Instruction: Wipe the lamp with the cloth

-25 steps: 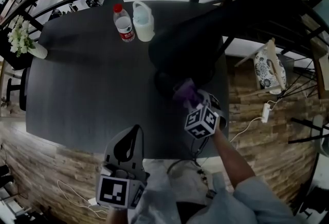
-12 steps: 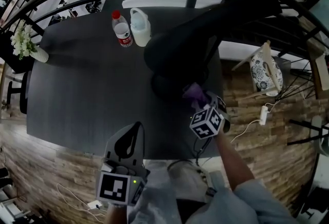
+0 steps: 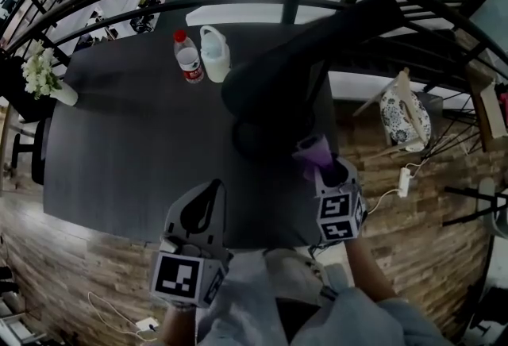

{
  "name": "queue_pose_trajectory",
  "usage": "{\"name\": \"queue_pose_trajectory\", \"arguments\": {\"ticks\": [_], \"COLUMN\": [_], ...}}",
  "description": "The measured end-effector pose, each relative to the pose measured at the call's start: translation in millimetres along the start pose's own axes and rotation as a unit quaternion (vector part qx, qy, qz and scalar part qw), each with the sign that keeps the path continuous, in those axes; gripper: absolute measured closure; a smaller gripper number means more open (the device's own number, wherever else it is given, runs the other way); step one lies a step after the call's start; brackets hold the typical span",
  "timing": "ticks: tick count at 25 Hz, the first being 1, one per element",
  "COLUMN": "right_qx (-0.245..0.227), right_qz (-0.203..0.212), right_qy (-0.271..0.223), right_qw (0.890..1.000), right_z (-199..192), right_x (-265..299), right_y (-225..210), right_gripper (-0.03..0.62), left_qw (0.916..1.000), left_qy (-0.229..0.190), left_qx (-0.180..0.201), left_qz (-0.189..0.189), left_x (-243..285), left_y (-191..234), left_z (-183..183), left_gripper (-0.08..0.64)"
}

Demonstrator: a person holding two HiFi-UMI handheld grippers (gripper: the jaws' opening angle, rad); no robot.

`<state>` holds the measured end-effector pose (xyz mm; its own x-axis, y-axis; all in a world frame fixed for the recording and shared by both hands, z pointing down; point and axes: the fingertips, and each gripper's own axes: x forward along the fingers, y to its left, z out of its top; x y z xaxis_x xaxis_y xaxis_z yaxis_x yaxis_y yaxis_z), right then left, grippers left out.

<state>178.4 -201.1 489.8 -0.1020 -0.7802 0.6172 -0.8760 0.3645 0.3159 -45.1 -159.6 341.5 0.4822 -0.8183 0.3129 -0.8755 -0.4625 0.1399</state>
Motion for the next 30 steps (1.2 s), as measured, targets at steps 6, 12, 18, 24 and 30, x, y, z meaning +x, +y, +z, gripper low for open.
{"name": "queue_pose_trajectory", "arguments": {"ticks": [6, 12, 18, 24, 30], "right_qx": [0.051, 0.067, 0.071, 0.082, 0.089], "right_qz": [0.049, 0.077, 0.075, 0.08, 0.073], "right_qy": [-0.144, -0.208, -0.223, -0.223, -0.227], "right_qw": [0.987, 0.973, 0.969, 0.968, 0.967], "right_z": [73, 119, 136, 135, 138], "right_x": [-54, -93, -106, -112, -112], "right_y": [12, 25, 28, 25, 20], "right_gripper": [0.462, 0.462, 0.462, 0.463, 0.464], "left_qw": [0.9999, 0.9996, 0.9993, 0.9994, 0.9992], "left_qy": [-0.008, -0.017, -0.025, -0.024, -0.029], "left_qx": [0.008, 0.014, 0.019, 0.016, 0.02], "left_qz": [-0.009, -0.02, -0.019, -0.018, -0.017], "left_x": [8, 10, 10, 11, 9], "left_y": [-5, -11, -8, -14, -12], "left_z": [7, 16, 20, 20, 22], "left_gripper": [0.552, 0.552, 0.552, 0.552, 0.552]}}
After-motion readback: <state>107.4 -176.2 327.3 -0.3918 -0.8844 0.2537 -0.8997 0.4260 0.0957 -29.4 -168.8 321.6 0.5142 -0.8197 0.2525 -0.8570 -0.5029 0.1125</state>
